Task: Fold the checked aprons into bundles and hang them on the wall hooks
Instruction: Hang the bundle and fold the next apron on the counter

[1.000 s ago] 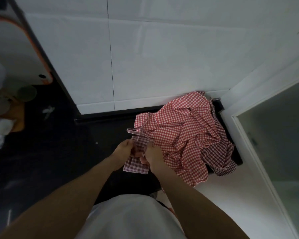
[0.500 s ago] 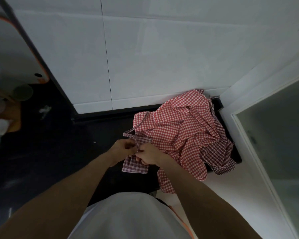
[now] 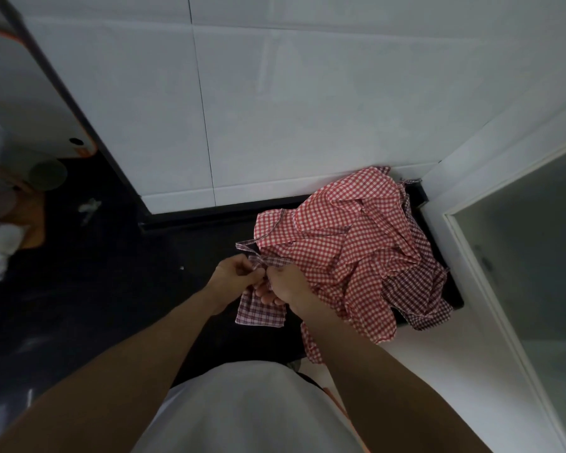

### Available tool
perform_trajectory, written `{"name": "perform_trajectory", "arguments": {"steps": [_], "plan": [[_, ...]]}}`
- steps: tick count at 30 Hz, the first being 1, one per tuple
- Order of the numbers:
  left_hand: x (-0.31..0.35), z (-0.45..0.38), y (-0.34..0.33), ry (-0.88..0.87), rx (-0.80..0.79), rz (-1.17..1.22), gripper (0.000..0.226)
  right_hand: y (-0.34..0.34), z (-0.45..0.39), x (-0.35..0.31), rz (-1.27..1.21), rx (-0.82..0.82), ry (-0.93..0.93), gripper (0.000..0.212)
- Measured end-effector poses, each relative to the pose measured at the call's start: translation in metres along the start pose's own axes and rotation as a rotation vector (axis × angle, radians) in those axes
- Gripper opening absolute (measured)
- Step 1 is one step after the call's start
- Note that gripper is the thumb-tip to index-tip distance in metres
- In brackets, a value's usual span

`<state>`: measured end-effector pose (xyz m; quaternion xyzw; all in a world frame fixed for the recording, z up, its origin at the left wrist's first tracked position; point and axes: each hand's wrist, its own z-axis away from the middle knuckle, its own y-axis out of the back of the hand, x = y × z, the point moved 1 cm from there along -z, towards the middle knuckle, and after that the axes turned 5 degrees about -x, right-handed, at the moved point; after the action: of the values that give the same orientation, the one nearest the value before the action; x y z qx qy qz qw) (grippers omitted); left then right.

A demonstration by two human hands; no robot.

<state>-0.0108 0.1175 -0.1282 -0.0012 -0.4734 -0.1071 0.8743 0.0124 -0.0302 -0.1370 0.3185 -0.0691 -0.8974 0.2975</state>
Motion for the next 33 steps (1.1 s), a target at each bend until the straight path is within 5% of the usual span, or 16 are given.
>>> {"name": "perform_trajectory", "arguments": {"steps": [14, 19, 25, 29, 33], "plan": [[-0.004, 0.004, -0.006, -0.493, 0.109, -0.486, 0.01, 0.013, 0.016, -0.011, -0.242, 0.007, -0.045, 0.02], [-0.011, 0.0, -0.004, -0.528, 0.056, -0.644, 0.01, 0.012, 0.016, -0.012, -0.242, 0.005, -0.004, 0.022], [0.009, -0.004, -0.003, -0.298, -0.067, -0.622, 0.018, 0.009, 0.013, -0.009, -0.218, 0.076, 0.051, 0.038], [0.015, -0.006, 0.0, -0.106, -0.029, -0.41, 0.018, 0.013, 0.019, -0.011, -0.308, -0.072, 0.183, 0.023], [0.012, -0.008, 0.01, 0.016, -0.007, -0.108, 0.023, 0.016, 0.022, -0.002, 0.086, -0.046, 0.402, 0.03]]}}
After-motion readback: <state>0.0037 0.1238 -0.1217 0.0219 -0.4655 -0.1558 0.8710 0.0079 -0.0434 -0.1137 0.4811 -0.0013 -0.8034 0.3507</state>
